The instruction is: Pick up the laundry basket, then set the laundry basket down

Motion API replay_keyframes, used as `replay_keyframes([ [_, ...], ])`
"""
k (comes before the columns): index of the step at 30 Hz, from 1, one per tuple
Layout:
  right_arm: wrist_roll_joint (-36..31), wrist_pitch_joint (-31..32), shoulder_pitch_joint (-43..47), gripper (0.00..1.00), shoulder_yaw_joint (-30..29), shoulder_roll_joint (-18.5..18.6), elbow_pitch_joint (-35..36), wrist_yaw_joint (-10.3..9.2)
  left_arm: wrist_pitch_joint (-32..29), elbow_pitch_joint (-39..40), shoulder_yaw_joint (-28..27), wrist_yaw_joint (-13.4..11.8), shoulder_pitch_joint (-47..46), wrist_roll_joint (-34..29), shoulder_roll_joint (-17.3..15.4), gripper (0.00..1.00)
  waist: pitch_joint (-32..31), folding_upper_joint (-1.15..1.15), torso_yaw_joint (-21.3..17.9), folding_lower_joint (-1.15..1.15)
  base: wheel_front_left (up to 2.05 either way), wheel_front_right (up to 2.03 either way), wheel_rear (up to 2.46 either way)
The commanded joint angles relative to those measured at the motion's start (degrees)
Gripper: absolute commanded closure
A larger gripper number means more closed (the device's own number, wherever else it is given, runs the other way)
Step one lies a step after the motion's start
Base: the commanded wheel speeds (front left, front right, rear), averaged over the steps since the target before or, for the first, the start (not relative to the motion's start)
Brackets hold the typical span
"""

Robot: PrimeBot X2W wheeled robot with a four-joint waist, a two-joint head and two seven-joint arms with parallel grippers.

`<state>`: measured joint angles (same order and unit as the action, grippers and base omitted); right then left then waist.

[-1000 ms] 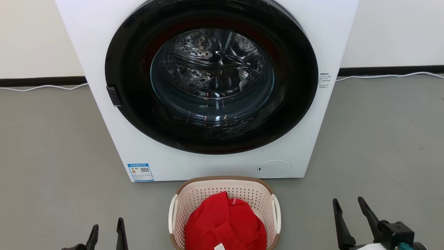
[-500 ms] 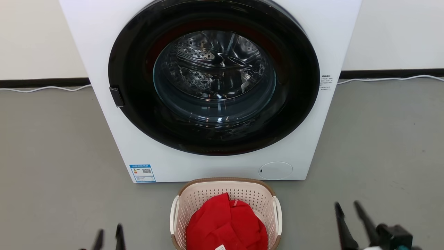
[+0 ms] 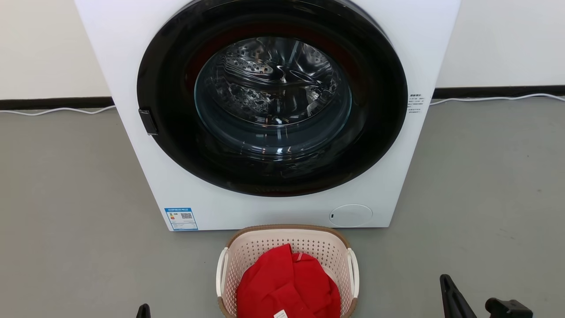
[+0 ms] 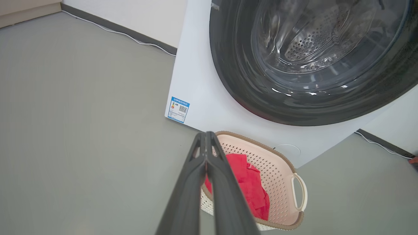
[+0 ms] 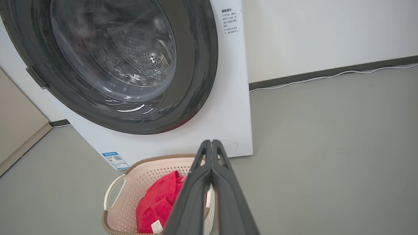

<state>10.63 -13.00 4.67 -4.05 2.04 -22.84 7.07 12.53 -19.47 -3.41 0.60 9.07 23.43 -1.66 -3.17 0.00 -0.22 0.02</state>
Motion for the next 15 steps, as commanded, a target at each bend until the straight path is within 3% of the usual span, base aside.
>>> replay_keyframes([
  [1,2.17,0.59,-2.19,1.00,-0.25,0.32,1.85,0.06,-0.32,1.69,-0.39,0.68,-2.26,1.86,-0.44,1.00,0.06,0.00,0.00,-0.02,0.00,0.00,0.00],
  [15,11.42,2.68,-3.12,1.00,-0.40,0.38,2.75,0.10,-2.43,2.18,-0.64,1.40,-3.72,9.63,-0.53,1.00,0.45,0.00,0.03,-0.02,0.00,0.00,0.00],
])
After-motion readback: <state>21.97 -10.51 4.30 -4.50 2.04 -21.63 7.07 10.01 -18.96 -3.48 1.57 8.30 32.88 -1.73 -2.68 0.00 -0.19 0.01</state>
